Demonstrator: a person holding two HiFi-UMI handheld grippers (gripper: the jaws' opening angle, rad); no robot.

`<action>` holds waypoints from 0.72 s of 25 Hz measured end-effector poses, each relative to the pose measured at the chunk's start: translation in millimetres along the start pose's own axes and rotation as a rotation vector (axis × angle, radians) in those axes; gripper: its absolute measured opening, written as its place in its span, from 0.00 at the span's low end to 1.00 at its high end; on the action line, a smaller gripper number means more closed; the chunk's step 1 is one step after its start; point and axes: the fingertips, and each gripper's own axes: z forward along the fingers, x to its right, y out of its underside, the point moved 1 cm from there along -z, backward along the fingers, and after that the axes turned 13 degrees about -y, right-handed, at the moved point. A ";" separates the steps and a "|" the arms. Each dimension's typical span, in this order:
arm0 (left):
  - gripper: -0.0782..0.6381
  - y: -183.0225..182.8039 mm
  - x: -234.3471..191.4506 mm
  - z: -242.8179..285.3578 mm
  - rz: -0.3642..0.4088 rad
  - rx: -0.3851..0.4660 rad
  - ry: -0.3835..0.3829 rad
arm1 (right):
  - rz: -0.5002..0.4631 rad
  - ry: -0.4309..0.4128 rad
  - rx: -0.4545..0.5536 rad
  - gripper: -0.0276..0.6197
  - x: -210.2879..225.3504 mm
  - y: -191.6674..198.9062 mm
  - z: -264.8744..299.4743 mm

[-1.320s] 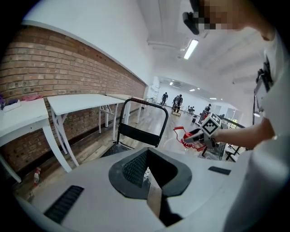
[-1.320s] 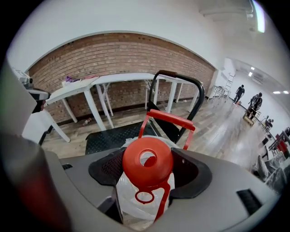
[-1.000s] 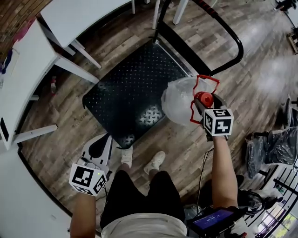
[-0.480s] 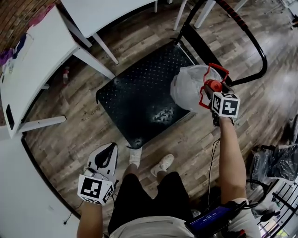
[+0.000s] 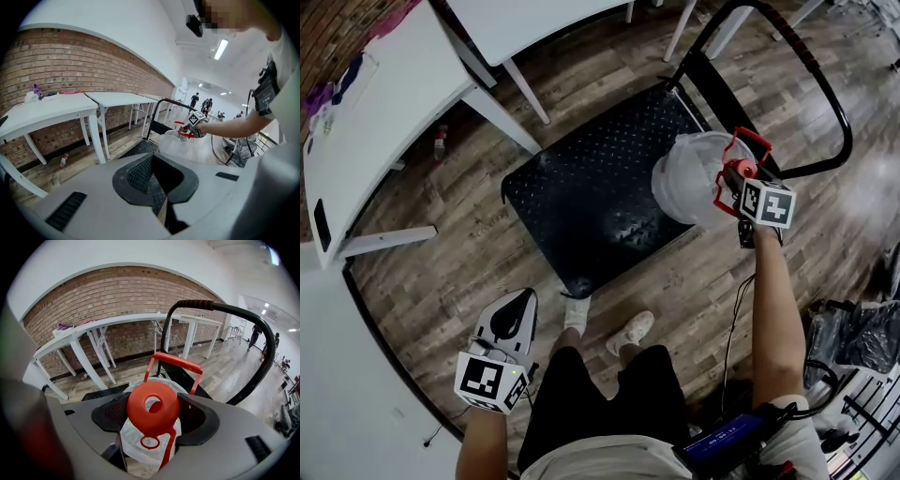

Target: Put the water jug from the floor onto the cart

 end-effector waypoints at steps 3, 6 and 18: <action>0.11 0.4 -5.3 -3.7 -0.024 0.009 -0.002 | 0.000 0.026 0.010 0.53 2.6 0.2 -1.0; 0.11 1.4 -11.9 -6.8 -0.034 0.016 -0.002 | -0.025 0.060 0.045 0.53 3.9 -9.7 -11.9; 0.11 -35.3 -8.2 -14.3 -0.029 0.093 0.088 | -0.093 0.088 0.455 0.53 -80.4 -94.2 -190.8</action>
